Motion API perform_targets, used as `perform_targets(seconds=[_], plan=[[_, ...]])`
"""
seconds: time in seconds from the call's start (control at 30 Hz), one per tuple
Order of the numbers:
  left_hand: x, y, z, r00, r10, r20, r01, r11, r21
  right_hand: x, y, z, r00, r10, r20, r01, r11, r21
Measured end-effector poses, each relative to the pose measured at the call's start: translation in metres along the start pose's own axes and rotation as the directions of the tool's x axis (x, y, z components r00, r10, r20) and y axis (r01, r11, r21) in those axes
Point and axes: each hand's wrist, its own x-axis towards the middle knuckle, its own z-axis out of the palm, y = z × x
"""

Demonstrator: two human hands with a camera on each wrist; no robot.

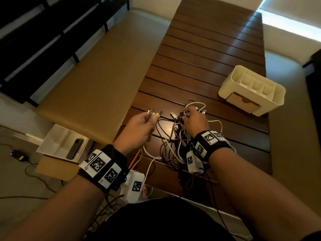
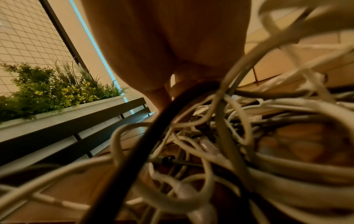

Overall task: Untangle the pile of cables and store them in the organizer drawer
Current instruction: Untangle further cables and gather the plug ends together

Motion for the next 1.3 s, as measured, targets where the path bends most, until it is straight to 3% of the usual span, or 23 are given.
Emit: perform_targets(seconds=[0.2,0.47,0.63,0.83,1.0,1.17,1.3], plan=[[-0.002,-0.003,-0.002,1.000,-0.021,0.010,0.022,0.983,-0.183,0.000,0.006,0.003,0.986,-0.146,0.077,0.155,0.978,-0.137],[0.004,-0.005,-0.011,0.999,-0.040,-0.013,0.039,0.996,-0.083,0.007,-0.004,0.010,0.948,-0.318,0.001,0.315,0.940,-0.128],[0.013,-0.006,-0.014,0.998,-0.054,-0.019,0.053,0.997,-0.057,0.017,-0.006,0.010,0.962,-0.272,0.037,0.275,0.958,-0.086],[0.019,0.002,-0.013,0.997,-0.082,-0.008,0.081,0.993,-0.080,0.033,-0.009,0.018,0.974,-0.136,0.181,0.161,0.978,-0.131],[0.023,0.008,-0.012,0.996,-0.092,0.003,0.092,0.992,-0.091,0.031,-0.008,0.020,0.971,-0.199,0.132,0.215,0.969,-0.120],[0.024,0.007,-0.008,0.998,-0.061,0.009,0.061,0.997,-0.047,0.028,-0.010,0.009,0.989,-0.115,0.095,0.104,0.988,0.114],[0.022,0.007,-0.006,0.999,-0.040,0.035,0.040,0.999,-0.023,0.019,-0.012,-0.020,0.993,-0.113,-0.018,0.114,0.967,0.229]])
